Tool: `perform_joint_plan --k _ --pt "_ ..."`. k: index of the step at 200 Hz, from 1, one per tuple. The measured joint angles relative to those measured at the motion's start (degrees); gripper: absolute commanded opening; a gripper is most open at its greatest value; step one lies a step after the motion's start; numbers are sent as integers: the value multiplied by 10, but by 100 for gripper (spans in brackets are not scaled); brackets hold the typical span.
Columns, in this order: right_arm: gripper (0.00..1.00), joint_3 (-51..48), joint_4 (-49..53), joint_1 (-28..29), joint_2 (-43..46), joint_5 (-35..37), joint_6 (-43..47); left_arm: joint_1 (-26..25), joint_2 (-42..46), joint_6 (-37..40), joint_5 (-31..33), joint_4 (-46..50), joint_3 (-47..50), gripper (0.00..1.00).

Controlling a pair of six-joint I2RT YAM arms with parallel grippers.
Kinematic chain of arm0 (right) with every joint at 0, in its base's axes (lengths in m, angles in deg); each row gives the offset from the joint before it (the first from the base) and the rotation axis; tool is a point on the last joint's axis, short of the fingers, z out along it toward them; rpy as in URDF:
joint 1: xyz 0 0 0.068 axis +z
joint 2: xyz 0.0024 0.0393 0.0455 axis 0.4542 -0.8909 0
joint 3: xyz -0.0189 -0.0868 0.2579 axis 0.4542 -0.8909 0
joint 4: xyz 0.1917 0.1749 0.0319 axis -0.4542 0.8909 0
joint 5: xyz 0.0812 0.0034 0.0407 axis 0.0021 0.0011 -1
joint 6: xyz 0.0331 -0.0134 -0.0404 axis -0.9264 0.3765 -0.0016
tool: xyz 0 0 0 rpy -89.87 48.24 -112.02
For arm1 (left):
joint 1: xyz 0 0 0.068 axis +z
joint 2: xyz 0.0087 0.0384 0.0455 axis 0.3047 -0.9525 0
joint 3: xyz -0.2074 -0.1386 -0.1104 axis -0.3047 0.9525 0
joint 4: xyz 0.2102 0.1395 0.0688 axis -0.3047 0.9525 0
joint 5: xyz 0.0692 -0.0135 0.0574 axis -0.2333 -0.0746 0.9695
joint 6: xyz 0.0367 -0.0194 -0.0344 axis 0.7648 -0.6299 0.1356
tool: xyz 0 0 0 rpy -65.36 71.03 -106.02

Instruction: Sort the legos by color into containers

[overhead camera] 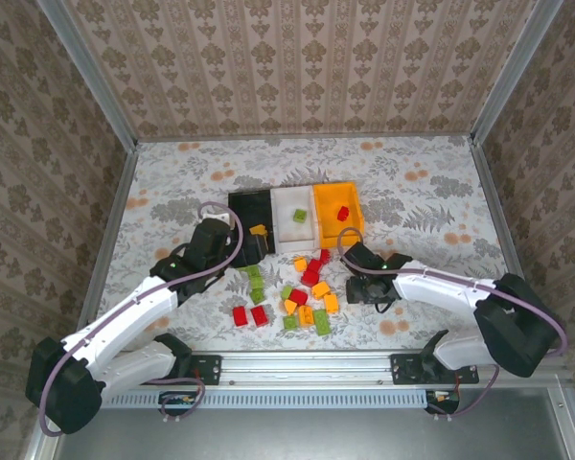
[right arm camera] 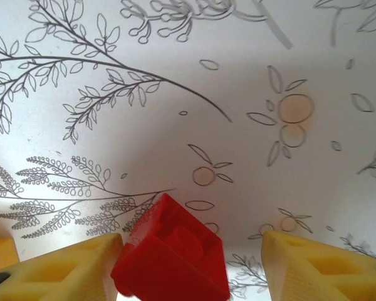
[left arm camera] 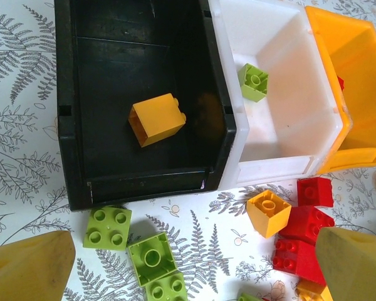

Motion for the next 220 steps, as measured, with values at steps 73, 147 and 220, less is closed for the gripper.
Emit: perform_joint_plan --k 73,147,220 --pt "25 4 -11 -3 -17 2 8 4 -12 -9 -2 -8 8 100" --pt "20 127 -13 -52 30 -2 32 4 -6 -11 -9 -25 23 100" --pt "24 346 -69 -143 -219 18 37 4 0 -23 -11 -15 34 100"
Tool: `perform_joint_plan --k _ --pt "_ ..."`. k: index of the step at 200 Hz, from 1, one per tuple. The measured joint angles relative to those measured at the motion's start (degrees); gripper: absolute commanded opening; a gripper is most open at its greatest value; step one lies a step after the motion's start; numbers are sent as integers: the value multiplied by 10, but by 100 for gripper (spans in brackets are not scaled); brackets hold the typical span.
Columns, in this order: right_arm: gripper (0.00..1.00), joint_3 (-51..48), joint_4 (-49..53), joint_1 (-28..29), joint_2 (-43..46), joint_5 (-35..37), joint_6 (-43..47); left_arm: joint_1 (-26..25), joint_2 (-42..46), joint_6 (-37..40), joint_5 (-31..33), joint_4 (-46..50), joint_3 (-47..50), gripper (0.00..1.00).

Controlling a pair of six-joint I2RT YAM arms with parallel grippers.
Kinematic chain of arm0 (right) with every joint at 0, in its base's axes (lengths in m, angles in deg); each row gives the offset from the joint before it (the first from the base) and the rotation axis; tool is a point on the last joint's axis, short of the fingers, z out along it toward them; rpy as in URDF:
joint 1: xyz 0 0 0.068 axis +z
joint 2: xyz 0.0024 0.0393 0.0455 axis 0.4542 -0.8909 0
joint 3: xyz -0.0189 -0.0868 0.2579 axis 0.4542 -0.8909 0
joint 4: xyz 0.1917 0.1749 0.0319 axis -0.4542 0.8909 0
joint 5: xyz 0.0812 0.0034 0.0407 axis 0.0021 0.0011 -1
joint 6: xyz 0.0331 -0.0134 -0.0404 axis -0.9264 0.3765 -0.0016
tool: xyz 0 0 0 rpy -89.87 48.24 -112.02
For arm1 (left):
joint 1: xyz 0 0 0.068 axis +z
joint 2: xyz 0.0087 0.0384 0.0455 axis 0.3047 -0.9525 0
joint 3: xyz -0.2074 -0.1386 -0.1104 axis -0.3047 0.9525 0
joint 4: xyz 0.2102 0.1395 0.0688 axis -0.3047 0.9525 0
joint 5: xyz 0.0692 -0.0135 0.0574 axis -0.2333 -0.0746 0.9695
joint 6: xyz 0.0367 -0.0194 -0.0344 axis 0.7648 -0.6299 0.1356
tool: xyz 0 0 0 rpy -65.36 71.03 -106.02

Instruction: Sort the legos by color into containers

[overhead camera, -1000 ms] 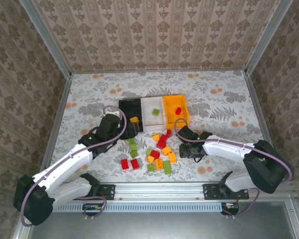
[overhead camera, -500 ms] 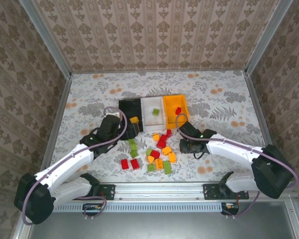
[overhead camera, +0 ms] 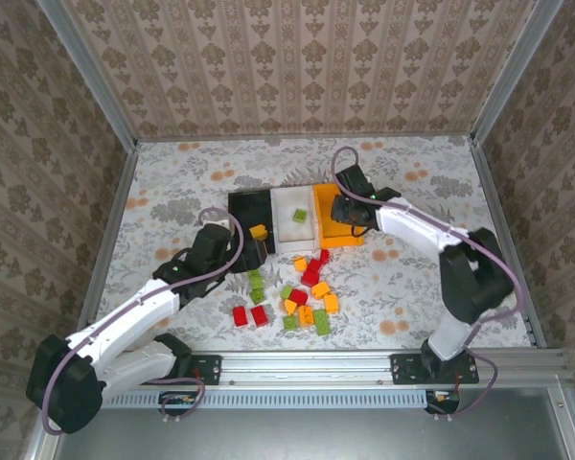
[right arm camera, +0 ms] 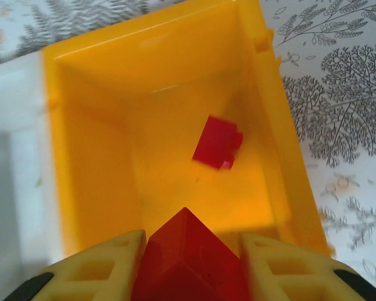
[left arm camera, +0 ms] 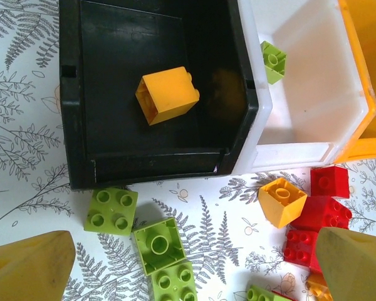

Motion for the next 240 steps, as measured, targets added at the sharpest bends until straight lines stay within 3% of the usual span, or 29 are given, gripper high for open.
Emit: perform_joint_plan --k 19,47,77,130,164,240 --pt "30 36 2 -11 -54 2 0 0 11 0 0 11 0 100" --pt "52 72 7 -17 -89 4 -1 0 22 0 4 27 1 99" --pt "69 78 8 -15 -88 -2 2 0 21 1 11 35 1 91" --pt "70 20 -1 9 -17 -7 2 -1 -63 11 10 28 1 87" --pt "70 -33 -9 23 40 -16 2 5 -142 26 11 0 0 72" --pt "70 -84 -18 24 112 -20 0 94 -231 52 30 -63 -39 59"
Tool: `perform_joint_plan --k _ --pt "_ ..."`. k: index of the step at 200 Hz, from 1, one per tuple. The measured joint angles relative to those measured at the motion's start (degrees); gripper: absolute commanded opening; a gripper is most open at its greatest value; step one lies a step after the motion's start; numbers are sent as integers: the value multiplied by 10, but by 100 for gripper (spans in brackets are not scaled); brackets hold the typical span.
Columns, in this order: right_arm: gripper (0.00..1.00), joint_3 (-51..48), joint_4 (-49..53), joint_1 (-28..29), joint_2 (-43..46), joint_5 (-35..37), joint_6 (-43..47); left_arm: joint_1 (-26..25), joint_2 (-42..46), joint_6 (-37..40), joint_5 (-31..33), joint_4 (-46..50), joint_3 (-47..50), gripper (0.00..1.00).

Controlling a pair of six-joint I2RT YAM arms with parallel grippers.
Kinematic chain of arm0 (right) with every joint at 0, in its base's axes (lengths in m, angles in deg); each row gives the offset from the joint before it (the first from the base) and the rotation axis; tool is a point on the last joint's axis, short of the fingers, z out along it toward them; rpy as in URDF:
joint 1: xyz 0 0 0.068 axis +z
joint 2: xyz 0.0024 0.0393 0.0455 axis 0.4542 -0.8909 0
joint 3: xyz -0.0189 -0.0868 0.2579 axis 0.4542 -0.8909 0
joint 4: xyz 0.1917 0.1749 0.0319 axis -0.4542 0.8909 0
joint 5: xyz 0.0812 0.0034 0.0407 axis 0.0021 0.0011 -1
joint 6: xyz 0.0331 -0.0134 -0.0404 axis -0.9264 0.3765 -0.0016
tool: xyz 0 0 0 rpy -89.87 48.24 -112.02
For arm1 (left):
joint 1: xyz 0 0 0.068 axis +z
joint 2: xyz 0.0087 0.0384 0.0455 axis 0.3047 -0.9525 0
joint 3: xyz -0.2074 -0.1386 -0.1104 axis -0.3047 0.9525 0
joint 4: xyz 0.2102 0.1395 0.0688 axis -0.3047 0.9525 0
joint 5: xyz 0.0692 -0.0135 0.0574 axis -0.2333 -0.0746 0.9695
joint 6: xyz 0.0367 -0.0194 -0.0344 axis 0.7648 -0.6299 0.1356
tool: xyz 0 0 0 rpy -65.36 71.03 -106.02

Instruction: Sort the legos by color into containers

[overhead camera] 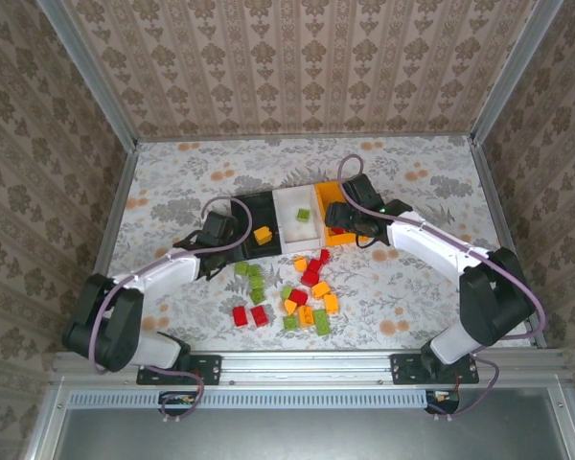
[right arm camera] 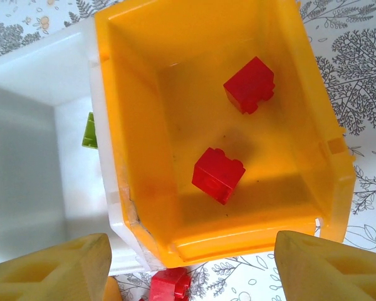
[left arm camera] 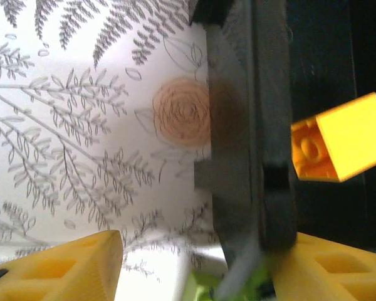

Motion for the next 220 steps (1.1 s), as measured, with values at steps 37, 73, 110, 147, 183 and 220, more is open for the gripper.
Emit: perform_joint_plan --k 37,73,110,147,183,220 --pt "70 0 0 -4 3 0 0 15 -55 19 -3 -25 -25 51" --pt "70 0 0 -5 7 0 0 48 -75 37 -7 -43 -52 47" --pt "71 0 0 -5 10 0 0 58 -96 49 -18 -52 -88 58" --pt "72 -4 0 -5 19 0 0 57 -49 44 -36 -31 -83 81" --pt "73 -24 -1 -5 39 -4 0 2 97 35 -33 30 -73 87" --pt "73 -42 -2 -5 41 -9 0 -96 147 25 -35 58 -12 88"
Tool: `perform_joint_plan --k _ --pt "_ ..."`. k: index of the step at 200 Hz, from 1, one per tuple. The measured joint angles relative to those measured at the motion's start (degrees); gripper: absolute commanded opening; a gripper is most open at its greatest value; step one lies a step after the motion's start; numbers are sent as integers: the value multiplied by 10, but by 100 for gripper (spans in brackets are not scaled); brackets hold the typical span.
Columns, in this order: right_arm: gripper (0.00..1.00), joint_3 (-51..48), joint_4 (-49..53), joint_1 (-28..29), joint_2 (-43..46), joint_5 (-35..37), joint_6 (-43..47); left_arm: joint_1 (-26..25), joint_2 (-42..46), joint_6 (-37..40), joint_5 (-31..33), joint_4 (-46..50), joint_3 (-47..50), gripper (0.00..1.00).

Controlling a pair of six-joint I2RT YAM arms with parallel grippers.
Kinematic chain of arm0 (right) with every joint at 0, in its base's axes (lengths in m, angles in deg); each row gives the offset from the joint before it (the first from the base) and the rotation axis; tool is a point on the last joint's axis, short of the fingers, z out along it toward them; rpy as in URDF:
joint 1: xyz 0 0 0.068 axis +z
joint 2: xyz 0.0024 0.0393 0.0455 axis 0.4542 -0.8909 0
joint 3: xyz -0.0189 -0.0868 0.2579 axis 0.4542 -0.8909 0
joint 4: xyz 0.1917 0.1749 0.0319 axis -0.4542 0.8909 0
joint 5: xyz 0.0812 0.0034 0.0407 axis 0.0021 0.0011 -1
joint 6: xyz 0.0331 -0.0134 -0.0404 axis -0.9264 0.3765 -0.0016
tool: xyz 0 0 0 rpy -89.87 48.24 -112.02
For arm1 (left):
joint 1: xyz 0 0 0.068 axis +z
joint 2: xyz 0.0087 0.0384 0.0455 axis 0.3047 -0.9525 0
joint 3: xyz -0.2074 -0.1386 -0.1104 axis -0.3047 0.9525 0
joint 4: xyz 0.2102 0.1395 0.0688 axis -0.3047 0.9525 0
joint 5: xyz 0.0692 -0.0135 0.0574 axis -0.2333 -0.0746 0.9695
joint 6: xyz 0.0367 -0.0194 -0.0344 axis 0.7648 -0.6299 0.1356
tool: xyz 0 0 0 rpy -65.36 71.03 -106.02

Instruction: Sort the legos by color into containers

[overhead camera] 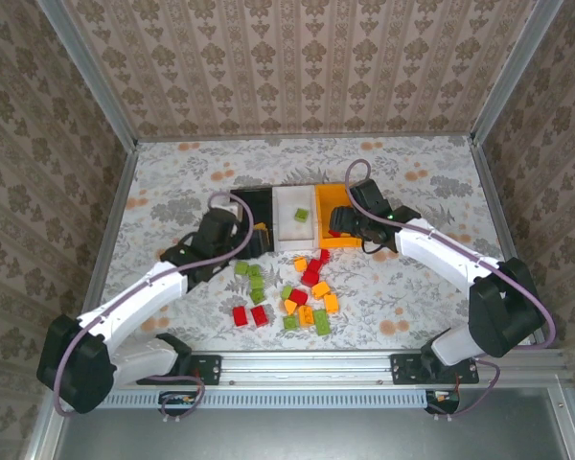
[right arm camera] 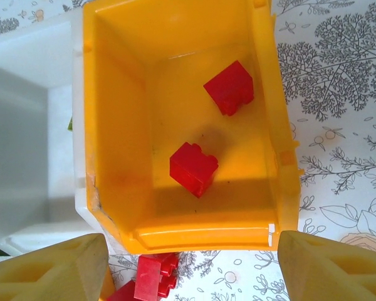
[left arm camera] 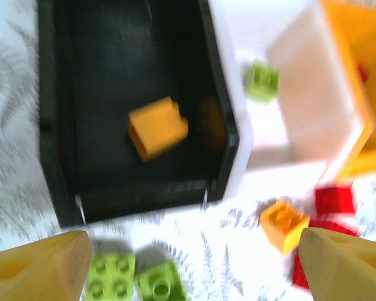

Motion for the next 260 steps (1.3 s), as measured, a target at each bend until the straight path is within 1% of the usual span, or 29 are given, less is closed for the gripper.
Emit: perform_joint_plan --k 13,35,71,90,103,123,171,202,231,260 --pt "73 -1 0 0 0 -2 0 -27 -13 -8 0 15 22 87" --pt "73 -2 -1 0 0 -4 0 -66 -28 -31 2 37 46 78" --pt "73 -12 -3 0 14 -3 0 -106 -33 -54 2 54 63 77" --pt "73 -13 -3 -1 22 -3 0 -112 -46 -63 -2 52 69 72" --pt "74 -13 -3 -2 25 -4 0 -112 -64 -68 -6 51 71 67" --pt "74 -13 -3 -7 28 -3 0 -115 -95 -68 -10 48 70 64" --pt "74 -17 -3 -19 55 -3 0 -124 -120 -68 19 65 56 47" --pt "74 -17 -3 -25 56 -3 0 -132 -119 -68 33 72 55 43" --pt "74 -18 -3 -27 56 -3 0 -151 -103 -68 28 84 52 41" --pt "74 -25 -5 -30 57 -4 0 -164 -65 -68 26 119 4 38"
